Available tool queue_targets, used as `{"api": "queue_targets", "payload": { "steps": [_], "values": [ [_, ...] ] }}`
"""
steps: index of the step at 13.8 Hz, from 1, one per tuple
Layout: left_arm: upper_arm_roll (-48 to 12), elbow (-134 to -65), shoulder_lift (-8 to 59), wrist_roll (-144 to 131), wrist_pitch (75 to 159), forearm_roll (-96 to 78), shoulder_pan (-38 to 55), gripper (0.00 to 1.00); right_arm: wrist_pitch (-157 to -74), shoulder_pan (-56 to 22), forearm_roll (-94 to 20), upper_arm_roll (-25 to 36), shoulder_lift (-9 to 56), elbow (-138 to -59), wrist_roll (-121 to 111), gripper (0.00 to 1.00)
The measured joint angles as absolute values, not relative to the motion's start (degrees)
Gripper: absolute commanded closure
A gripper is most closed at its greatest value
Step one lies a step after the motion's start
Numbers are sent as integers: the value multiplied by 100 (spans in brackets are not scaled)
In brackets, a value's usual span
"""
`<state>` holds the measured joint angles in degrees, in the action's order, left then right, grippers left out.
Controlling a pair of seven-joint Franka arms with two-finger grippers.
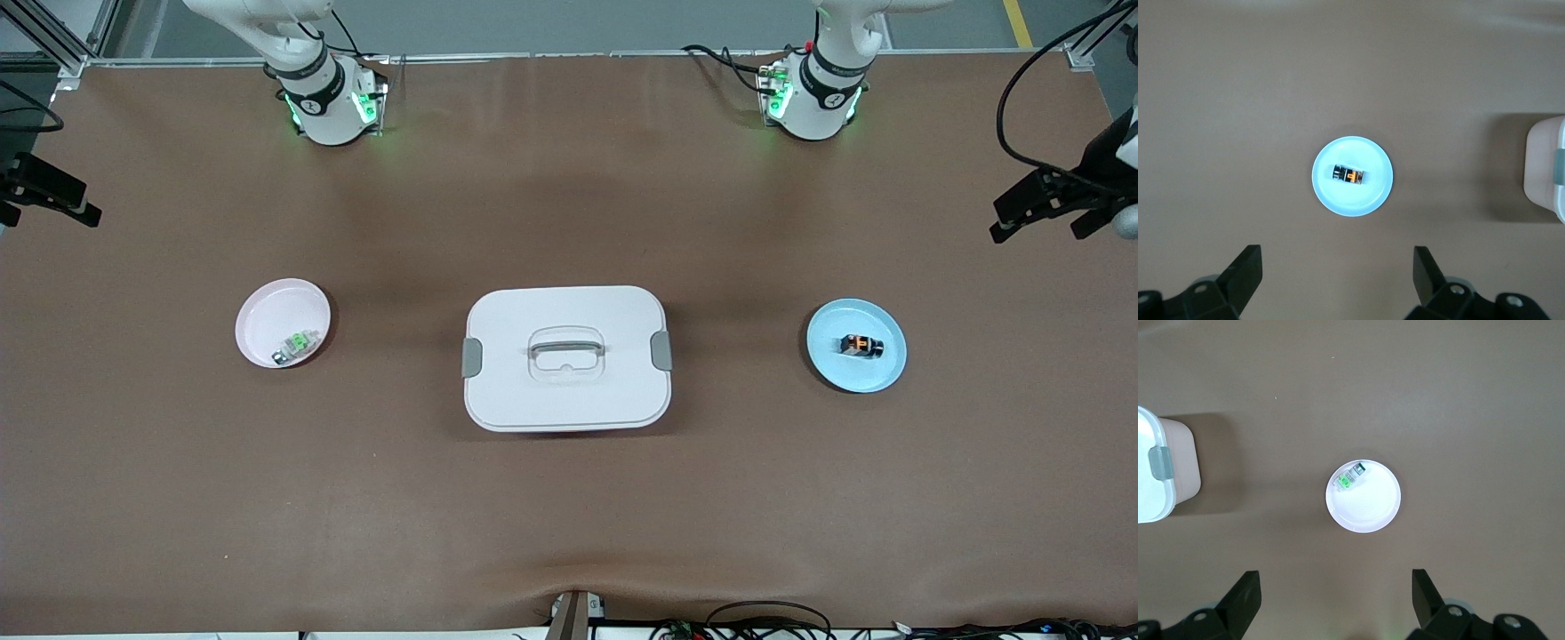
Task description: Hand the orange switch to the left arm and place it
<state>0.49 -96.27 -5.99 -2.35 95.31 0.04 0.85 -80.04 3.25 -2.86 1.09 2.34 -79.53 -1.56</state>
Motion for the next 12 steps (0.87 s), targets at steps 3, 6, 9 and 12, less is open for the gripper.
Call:
{"api": "queue_targets", "payload": {
  "steps": [3, 6, 9, 12],
  "values": [
    [44, -9423, -605, -233, 9406, 4, 137, 0, -8004, 325, -286, 109, 234, -7955, -156, 0],
    [27, -9394, -599, -234, 9403, 2, 162, 0, -8003, 326, -286, 109, 234, -7958, -156, 0],
    [15, -9373, -596, -234, 9403, 2, 168, 0, -8003, 326, -286, 109, 234, -7962, -156, 0],
    [-10, -9371, -593, -236, 9399, 2, 171, 0, -8003, 332, -285, 109, 234, -7964, -156, 0]
  ]
}}
